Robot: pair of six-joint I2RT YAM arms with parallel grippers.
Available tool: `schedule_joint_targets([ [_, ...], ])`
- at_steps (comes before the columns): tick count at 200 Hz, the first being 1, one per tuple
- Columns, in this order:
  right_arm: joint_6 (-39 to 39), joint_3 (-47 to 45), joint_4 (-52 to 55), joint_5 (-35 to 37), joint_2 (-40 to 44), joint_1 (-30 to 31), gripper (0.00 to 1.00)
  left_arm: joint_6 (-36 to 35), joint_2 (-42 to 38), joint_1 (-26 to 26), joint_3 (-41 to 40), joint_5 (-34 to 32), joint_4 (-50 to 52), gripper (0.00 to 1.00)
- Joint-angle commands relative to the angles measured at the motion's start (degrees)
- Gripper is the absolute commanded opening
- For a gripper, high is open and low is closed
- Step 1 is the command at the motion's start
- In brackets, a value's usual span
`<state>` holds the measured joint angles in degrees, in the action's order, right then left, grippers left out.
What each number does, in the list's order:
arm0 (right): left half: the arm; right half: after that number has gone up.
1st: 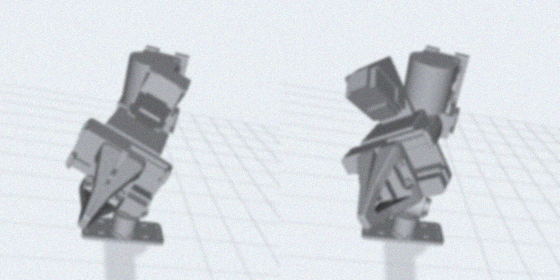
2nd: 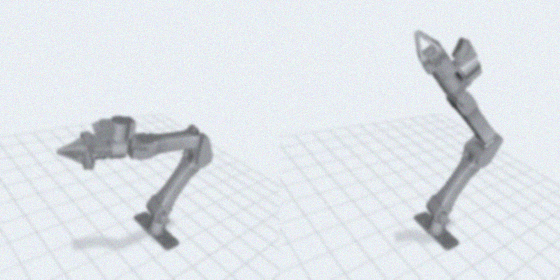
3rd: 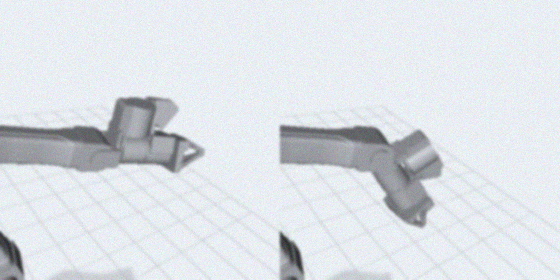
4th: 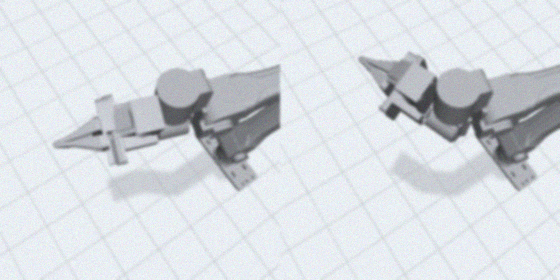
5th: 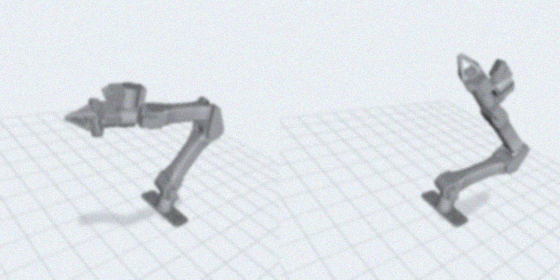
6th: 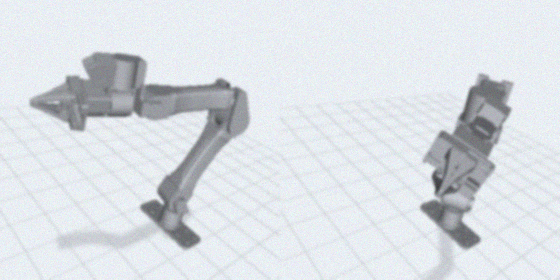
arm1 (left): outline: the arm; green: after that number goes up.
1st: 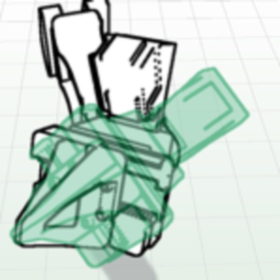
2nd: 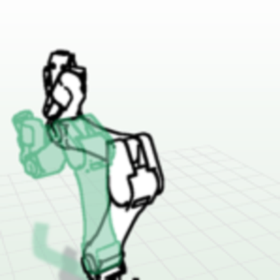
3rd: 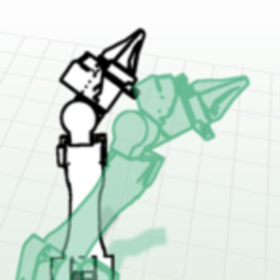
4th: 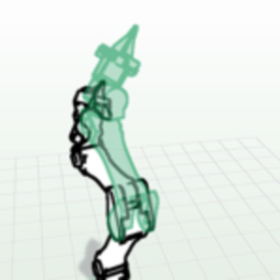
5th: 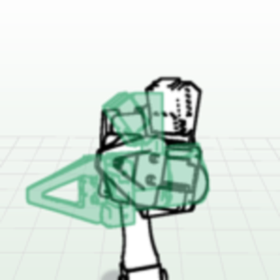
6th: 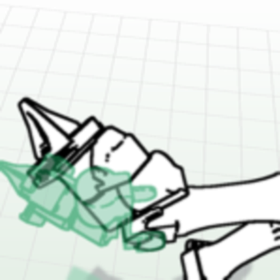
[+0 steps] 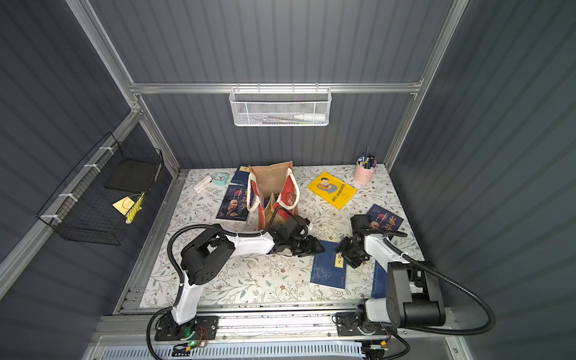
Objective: Put the books into the canvas bag
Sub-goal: Pick up the book from the center of the board.
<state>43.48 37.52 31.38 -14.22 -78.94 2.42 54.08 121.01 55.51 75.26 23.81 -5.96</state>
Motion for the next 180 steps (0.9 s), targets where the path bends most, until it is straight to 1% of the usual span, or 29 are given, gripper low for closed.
schedule_joint_targets([
  [1, 0.5, -2.0, -7.1, -13.1, -2.2, 2.0, 0.6, -1.9, -2.3, 1.0, 1.4, 3.6, -3.1, 0.53],
  [23, 1.4, -3.1, -10.6, -15.7, -1.8, 2.0, 0.59, -2.3, -3.9, 1.0, 1.2, 3.1, -2.7, 0.51],
  [43, 0.7, -3.0, -10.9, -16.2, -1.5, 2.2, 0.6, -5.1, -5.7, 1.0, 1.7, 0.0, 2.0, 0.51],
  [65, -2.1, -1.1, -7.2, -13.2, -2.0, 3.1, 0.64, -8.2, -6.8, 0.8, 2.1, -4.5, 10.1, 0.51],
  [69, -2.6, -0.7, -6.2, -12.6, -2.0, 3.3, 0.64, -8.6, -7.0, 0.8, 2.1, -6.8, 11.5, 0.52],
  [82, -3.8, 0.3, -2.9, -10.4, -1.8, 4.0, 0.65, -9.5, -7.5, 0.7, 1.2, -9.7, 15.1, 0.53],
  [101, -4.7, 0.7, -0.4, -7.7, -0.8, 4.8, 0.66, -9.8, -8.4, 0.2, -1.0, -13.3, 18.1, 0.58],
  [116, -5.2, 0.6, 0.9, -6.2, -0.2, 5.3, 0.66, -9.6, -9.1, -0.3, -2.5, -14.6, 19.5, 0.62],
  [133, -5.5, 0.3, 1.6, -5.3, 0.2, 6.2, 0.64, -8.4, -9.7, -1.0, -3.8, -15.2, 20.2, 0.66],
  [156, -5.1, 0.1, 2.0, -4.5, -0.4, 8.5, 0.59, -6.9, -10.9, -1.0, -6.3, -16.3, 19.3, 0.67],
  [170, -4.6, 0.0, 1.7, -4.5, -1.0, 10.1, 0.55, -6.2, -11.0, -1.0, -7.6, -16.1, 18.3, 0.67],
  [180, -4.3, -0.2, 1.3, -4.5, -1.4, 10.8, 0.51, -5.9, -10.6, -1.0, -8.1, -14.9, 17.5, 0.67],
])
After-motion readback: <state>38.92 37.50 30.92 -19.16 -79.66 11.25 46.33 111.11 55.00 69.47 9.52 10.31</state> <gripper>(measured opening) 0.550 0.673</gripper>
